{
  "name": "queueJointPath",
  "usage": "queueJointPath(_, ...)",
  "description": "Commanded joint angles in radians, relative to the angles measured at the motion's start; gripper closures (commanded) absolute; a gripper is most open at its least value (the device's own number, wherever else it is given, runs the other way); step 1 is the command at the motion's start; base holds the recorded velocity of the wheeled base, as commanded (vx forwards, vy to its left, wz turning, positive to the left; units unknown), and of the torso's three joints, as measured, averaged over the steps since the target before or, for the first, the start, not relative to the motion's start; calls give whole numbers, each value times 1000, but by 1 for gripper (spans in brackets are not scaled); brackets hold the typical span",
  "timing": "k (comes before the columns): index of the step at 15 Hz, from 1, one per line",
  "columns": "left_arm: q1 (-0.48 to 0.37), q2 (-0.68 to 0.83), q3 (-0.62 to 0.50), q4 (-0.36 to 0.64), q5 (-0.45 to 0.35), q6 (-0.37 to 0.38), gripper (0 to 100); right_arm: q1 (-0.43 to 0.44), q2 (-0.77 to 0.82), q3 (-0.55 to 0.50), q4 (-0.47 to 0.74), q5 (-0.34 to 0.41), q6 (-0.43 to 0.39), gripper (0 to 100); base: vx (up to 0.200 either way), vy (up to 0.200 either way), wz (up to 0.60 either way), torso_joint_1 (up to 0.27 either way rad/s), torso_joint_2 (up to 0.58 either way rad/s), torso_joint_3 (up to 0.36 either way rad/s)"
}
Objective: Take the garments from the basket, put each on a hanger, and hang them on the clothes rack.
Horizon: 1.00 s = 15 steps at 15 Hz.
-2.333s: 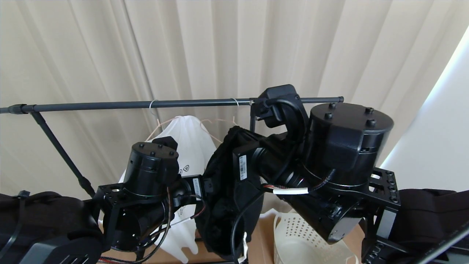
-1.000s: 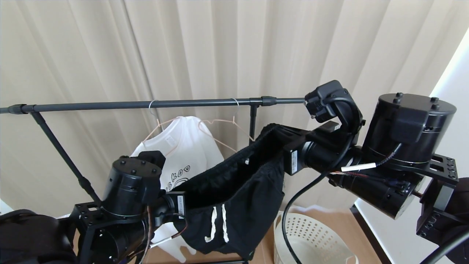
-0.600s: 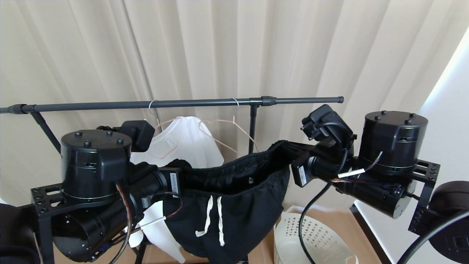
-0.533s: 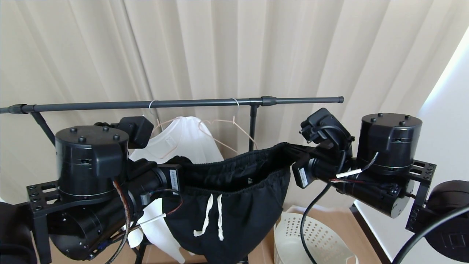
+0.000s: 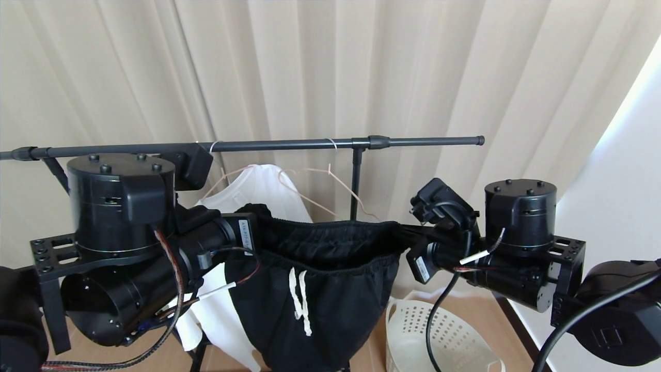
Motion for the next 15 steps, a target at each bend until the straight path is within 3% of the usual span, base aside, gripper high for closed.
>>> queueJointPath(1,5,14,-3,-1,-1,-1,100,1,1,6,0,3,0,100,0,0,0,0,0,0)
queueJointPath(4,44,92,-61,1,1,-37,100,2,-30,33,0,126,3,100,0,0,0,0,0,0)
queueJointPath(5,44,98,-67,5,1,-43,100,4,-31,32,0,130,5,100,0,0,0,0,0,0)
queueJointPath(9,48,106,-202,225,1,-155,100,5,-25,32,3,130,6,100,0,0,0,0,0,0)
queueJointPath(11,44,108,-259,291,-1,-172,100,5,-18,32,3,130,6,100,0,0,0,0,0,0)
queueJointPath(15,40,112,-243,306,-1,-172,100,4,-24,33,1,130,6,100,0,0,0,0,0,0)
